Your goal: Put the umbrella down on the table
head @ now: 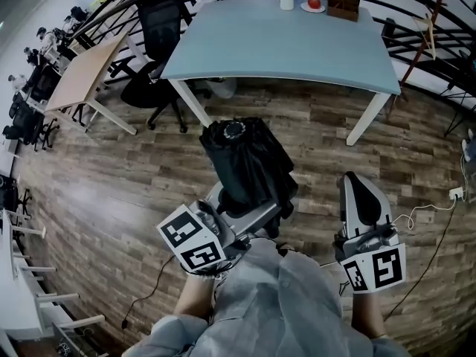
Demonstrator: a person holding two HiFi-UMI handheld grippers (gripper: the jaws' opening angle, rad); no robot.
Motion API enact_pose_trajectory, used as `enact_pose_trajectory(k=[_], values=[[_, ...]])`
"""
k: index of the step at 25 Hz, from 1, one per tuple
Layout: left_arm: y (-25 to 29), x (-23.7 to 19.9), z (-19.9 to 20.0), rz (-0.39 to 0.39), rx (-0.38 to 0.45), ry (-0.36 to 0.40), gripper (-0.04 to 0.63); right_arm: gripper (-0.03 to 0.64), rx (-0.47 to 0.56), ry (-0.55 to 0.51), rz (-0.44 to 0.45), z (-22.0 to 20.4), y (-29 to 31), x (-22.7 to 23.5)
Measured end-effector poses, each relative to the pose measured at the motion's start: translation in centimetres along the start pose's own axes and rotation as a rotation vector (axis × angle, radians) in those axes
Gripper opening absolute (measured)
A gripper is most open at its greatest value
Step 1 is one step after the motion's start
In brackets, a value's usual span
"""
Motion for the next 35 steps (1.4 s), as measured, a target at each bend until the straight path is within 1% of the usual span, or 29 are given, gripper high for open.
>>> enact_pose_trajectory(k=[6,14,23,32,35], values=[[0.0,1.4,-0.3,-0.011,0.006,0.019,0.265,-0.005,0.007,-0.004,-0.006,0.1,-1.4,0.0],[-0.3,2.1,0.4,-0.004,0.008,0.039,0.265,-0.005,0.018,-0.01,0.009,0.6,-1.5,-0.1],[-0.4,2.2,0.8,-0.003,0.011,0.038,0.265,-0.005,0.021,-0.008,0.012,0.7,-1.8,-0.1],[-0.1,2.8,0.3,-0.038,0.028,-0.019,0.265,-0.005,0.004,-0.008,-0.01,0.6,-2.9,0.1],[0.1,2.7,0.2,-0.046,0.024,-0.019,0.265,-0.005,0.002,-0.001,-0.029,0.4,-3.4,0.1]])
Point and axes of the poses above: the fingertips, and each gripper's own axes: y forward along the fingers, x to its right, z out of its top, the point moved 6 cm from there along -y, backward along the fingers, and after that the axes turned 1 degree about z, right-handed, at the moved point
